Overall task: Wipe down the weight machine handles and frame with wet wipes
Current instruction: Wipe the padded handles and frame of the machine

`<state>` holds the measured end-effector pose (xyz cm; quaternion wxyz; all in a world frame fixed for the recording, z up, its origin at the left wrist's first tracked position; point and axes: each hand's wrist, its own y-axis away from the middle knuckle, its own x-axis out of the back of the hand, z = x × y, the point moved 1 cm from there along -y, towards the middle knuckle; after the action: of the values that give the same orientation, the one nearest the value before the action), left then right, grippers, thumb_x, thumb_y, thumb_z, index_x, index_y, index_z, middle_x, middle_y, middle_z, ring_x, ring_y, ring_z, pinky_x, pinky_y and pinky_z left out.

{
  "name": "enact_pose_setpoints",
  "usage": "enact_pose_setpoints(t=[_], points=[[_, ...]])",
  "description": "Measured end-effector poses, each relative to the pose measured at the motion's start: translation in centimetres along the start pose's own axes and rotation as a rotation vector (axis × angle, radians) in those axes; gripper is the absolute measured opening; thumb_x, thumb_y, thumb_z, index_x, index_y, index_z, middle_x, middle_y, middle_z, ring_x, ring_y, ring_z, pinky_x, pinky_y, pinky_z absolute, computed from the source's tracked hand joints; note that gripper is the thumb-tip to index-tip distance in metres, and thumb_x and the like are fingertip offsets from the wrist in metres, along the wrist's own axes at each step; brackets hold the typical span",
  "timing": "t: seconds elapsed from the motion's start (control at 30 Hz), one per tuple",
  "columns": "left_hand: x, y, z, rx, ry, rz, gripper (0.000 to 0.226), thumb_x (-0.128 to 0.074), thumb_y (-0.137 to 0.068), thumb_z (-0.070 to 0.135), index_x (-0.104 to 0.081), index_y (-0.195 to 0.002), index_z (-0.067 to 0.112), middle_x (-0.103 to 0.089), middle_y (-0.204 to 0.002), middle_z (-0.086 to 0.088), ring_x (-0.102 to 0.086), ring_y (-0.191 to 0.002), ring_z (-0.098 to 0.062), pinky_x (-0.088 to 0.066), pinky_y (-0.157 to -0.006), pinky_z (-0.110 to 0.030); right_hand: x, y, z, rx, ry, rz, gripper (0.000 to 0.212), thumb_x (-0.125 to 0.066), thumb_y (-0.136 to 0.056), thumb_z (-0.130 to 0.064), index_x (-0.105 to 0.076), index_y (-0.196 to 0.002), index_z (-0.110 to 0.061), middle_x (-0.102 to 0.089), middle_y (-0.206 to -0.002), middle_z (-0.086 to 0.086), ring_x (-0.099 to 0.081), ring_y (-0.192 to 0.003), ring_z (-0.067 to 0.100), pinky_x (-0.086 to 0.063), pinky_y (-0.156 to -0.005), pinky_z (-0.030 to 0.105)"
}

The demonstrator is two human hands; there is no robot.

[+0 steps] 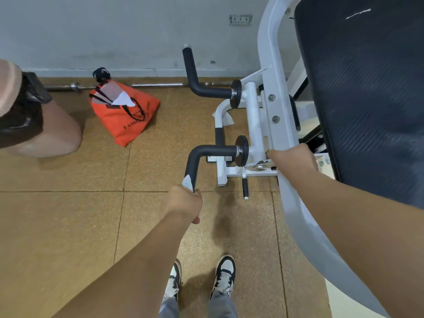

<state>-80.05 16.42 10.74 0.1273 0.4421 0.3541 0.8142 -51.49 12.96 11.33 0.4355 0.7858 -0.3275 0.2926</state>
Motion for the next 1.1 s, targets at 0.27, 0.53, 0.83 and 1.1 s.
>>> enact_pose_setpoints(t=[0.27, 0.53, 0.83, 1.1], points=[[1.2, 6.0, -3.7, 0.224, 0.336, -0.267, 0.024, -0.070, -0.097, 0.015, -0.062, -0.095, -0.008, -0.062, -0.055, -0.015, -0.055, -0.037, -0.023, -0.055, -0.048, -0.032, 0.0, 3.4, 0.6, 0.128, 0.034, 0.026, 0.083, -0.055, -0.100, -0.061, -0.023, -0.159, -0.011, -0.038, -0.151, 0.017, -0.045, -0.136, 0.040, -0.043, -0.108, 0.053], [6.5, 12.4, 2.4, -0.032, 0.624, -0.378, 0.044, -0.074, -0.091, 0.050, -0.072, -0.105, 0.009, -0.072, -0.073, -0.008, -0.071, -0.061, -0.021, -0.065, -0.083, -0.046, 1.2, 18.1, -1.9, 0.428, -0.116, -0.342, 0.020, -0.062, -0.104, -0.040, -0.073, -0.112, -0.026, -0.067, -0.124, -0.009, -0.065, -0.117, 0.009, -0.048, -0.098, 0.025], [13.3, 15.3, 6.8, -0.234, 0.806, -0.603, 0.037, -0.049, -0.102, 0.027, -0.068, -0.128, 0.010, -0.077, -0.117, -0.012, -0.074, -0.105, -0.023, -0.058, -0.094, -0.042, 6.0, 22.3, -8.8, 0.394, -0.557, -0.526, 0.009, -0.071, -0.101, -0.017, -0.079, -0.099, -0.021, -0.081, -0.093, 0.000, -0.079, -0.087, 0.016, -0.063, -0.086, 0.037], [21.8, 9.3, 9.3, -0.306, 0.983, -0.444, 0.005, -0.066, -0.097, 0.011, -0.064, -0.101, 0.008, -0.076, -0.107, -0.026, -0.076, -0.096, -0.028, -0.056, -0.094, -0.043, 4.0, 21.4, -17.4, 0.210, -0.813, -0.717, 0.013, -0.072, -0.092, -0.018, -0.063, -0.084, -0.013, -0.081, -0.098, 0.012, -0.077, -0.109, 0.024, -0.053, -0.109, 0.048]])
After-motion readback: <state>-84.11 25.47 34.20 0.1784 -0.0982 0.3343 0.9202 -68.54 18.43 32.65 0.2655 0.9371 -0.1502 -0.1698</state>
